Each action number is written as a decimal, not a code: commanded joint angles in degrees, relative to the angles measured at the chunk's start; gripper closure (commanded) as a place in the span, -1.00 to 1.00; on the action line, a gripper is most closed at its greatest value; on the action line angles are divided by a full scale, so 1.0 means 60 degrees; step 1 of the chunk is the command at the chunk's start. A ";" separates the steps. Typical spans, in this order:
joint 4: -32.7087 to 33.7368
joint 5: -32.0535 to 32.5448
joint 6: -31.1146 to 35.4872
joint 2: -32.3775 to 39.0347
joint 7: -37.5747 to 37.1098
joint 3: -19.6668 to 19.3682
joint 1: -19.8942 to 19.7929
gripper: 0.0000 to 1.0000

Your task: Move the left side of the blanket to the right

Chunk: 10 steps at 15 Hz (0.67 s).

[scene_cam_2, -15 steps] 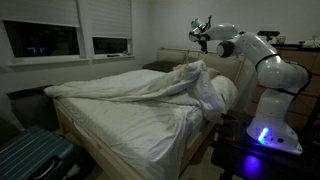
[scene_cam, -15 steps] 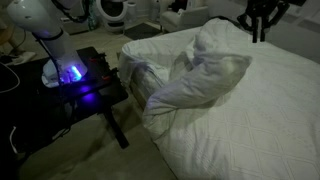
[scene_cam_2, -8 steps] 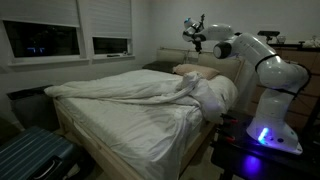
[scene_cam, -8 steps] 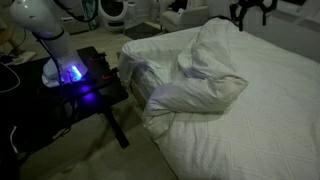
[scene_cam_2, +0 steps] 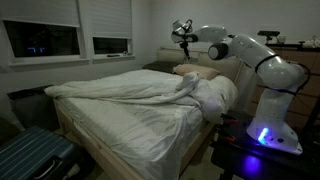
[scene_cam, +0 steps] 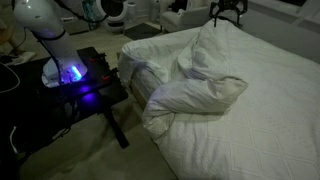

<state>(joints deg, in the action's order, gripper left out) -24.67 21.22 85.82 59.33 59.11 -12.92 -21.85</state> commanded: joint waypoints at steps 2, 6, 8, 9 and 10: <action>0.0589 -0.0241 -0.1687 -0.0035 0.0143 0.0073 0.0484 -1.00; 0.0099 -0.0133 -0.2894 -0.0579 -0.0413 -0.0020 0.1124 -1.00; 0.0179 -0.0079 -0.2502 -0.0367 -0.0242 -0.0002 0.1044 -1.00; 0.0163 -0.0075 -0.2559 -0.0415 -0.0251 0.0002 0.1104 -1.00; 0.0149 -0.0072 -0.2587 -0.0443 -0.0253 0.0003 0.1140 -1.00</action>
<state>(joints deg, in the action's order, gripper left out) -21.18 21.04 69.27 58.13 57.95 -12.58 -15.36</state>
